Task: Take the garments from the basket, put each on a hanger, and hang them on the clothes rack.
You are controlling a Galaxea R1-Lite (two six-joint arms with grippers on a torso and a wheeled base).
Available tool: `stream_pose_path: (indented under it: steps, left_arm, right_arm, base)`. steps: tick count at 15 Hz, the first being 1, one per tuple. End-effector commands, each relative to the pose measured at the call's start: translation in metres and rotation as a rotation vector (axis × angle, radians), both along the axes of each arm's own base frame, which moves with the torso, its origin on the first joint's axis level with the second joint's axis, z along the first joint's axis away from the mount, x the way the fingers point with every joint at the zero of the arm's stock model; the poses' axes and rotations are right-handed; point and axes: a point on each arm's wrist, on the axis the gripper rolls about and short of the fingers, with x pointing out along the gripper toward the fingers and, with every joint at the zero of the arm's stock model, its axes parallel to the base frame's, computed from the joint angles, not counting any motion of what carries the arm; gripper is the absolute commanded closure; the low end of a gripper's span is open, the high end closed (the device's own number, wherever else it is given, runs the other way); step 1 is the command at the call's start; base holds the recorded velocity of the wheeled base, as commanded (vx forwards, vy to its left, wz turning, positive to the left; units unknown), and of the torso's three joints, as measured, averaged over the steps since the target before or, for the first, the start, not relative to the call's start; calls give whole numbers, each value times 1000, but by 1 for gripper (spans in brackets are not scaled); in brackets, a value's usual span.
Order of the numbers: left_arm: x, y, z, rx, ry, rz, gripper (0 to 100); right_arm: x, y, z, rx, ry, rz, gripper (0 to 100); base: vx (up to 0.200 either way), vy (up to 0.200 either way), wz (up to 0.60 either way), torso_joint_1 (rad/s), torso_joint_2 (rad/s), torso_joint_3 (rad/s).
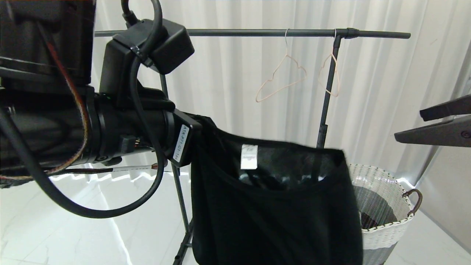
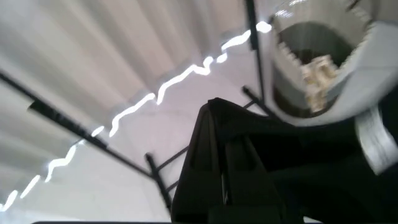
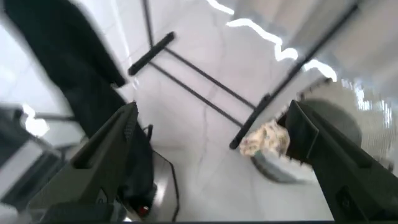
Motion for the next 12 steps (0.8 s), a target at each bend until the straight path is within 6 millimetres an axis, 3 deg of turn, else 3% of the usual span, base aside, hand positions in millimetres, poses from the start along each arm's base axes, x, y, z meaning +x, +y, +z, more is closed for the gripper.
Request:
stream_pose_path:
  steps: [1,3,6,9,12]
  left_arm:
    - [7,13,-9,28,20,58,100]
    - [13,23,-21,52,52,107,100]
    - [17,41,-27,71,66,196,100]
    - [9,95,-38,105,82,404,100]
    - [2,127,-52,136,120,533,100]
  right_arm:
    - [2,-19,2,49,24,-108,0]
    - [-3,-28,6,182,75,-47,0]
    - [4,-42,-8,145,126,-181,0]
    - [13,-62,-37,-16,221,-422,0]
    - [15,-65,-55,-119,258,-515,0]
  base:
    - [0,0,0,0,0,0]
    - [0,0,0,0,0,0]
    - [0,0,0,0,0,0]
    - [0,0,0,0,0,0]
    - [0,0,0,0,0,0]
